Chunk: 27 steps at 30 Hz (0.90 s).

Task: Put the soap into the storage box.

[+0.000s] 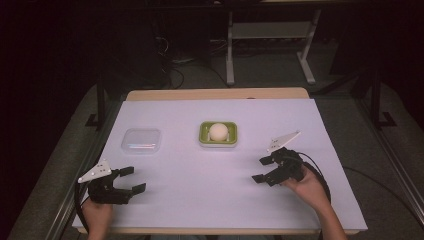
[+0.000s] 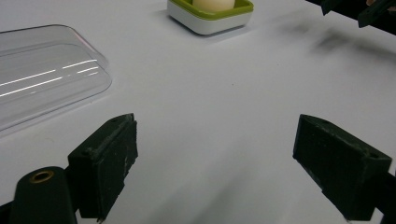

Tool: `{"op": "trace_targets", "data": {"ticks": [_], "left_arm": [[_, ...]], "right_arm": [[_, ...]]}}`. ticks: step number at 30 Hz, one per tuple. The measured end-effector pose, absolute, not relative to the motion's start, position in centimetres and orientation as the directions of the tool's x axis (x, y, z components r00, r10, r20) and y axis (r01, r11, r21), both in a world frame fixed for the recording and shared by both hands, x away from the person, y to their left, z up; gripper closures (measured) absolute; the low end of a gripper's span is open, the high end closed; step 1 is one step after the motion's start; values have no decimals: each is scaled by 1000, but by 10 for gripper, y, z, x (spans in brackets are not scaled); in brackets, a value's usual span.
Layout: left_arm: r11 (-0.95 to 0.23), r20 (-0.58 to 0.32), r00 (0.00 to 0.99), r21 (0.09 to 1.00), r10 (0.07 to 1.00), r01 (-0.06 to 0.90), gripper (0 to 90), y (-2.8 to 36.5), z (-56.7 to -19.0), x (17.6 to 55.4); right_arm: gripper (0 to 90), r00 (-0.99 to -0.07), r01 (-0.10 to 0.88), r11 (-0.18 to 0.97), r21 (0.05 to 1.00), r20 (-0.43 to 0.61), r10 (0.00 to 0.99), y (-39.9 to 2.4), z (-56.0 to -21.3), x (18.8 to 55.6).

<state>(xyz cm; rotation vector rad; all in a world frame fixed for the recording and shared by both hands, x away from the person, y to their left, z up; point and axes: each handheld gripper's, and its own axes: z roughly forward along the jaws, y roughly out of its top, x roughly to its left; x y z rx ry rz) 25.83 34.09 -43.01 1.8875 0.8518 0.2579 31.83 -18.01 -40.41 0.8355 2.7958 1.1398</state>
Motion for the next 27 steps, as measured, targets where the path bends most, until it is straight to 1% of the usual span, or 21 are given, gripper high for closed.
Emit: {"op": "trace_targets", "data": {"ticks": [15, 22, 27], "left_arm": [[-244, -193, 728, 860, 658, 449, 133, 340, -430, 258], [-247, -192, 729, 859, 657, 448, 132, 339, -430, 258], [-245, -192, 729, 860, 658, 448, 133, 339, -430, 258]], "right_arm": [[252, -845, 494, 585, 644, 197, 497, -190, -413, 302], [251, -851, 484, 576, 659, 200, 486, -193, -416, 295], [252, -841, 500, 571, 651, 206, 501, -198, -418, 291]]}}
